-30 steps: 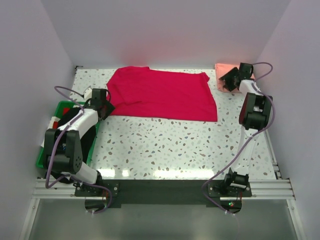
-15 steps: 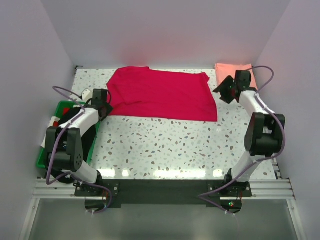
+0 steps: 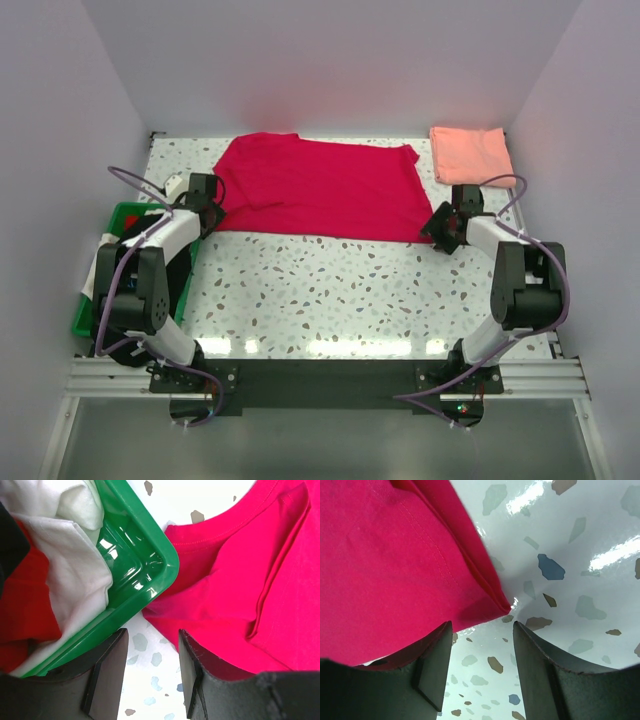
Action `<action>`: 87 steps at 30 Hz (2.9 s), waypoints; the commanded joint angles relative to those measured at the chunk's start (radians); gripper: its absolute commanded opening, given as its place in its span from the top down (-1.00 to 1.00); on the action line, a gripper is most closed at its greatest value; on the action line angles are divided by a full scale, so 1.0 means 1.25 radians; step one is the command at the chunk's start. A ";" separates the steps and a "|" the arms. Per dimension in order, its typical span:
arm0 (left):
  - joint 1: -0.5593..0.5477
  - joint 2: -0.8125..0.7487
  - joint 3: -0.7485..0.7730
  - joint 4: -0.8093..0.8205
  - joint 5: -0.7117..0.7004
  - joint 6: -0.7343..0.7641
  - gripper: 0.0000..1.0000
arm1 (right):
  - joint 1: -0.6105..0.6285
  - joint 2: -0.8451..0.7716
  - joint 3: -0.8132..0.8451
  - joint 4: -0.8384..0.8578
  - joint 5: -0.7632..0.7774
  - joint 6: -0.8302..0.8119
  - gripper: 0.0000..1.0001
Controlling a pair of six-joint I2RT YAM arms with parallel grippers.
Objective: Fold and stack the t-shirts
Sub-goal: Fold the tshirt
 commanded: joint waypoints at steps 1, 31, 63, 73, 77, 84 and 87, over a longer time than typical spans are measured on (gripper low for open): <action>0.006 0.000 0.028 -0.005 -0.062 -0.001 0.00 | 0.001 -0.002 0.004 0.037 0.038 -0.015 -0.09; -0.030 -0.061 -0.073 0.035 0.030 -0.020 -0.03 | -0.095 0.051 0.115 -0.040 0.007 -0.060 1.00; -0.072 0.104 0.026 0.015 -0.018 -0.060 0.28 | -0.104 0.039 0.088 -0.027 -0.016 -0.058 1.00; -0.066 0.070 -0.039 -0.065 -0.094 -0.092 0.04 | -0.110 0.013 0.059 -0.029 -0.028 -0.059 1.00; -0.064 0.053 -0.044 -0.081 -0.104 -0.082 -0.01 | -0.122 -0.006 0.041 -0.033 -0.042 -0.063 1.00; -0.064 -0.008 -0.102 -0.046 -0.100 -0.071 -0.28 | -0.138 -0.047 0.005 -0.035 -0.066 -0.070 1.00; -0.064 -0.058 -0.125 0.009 -0.086 -0.059 -0.37 | -0.142 -0.055 0.000 -0.039 -0.076 -0.072 1.00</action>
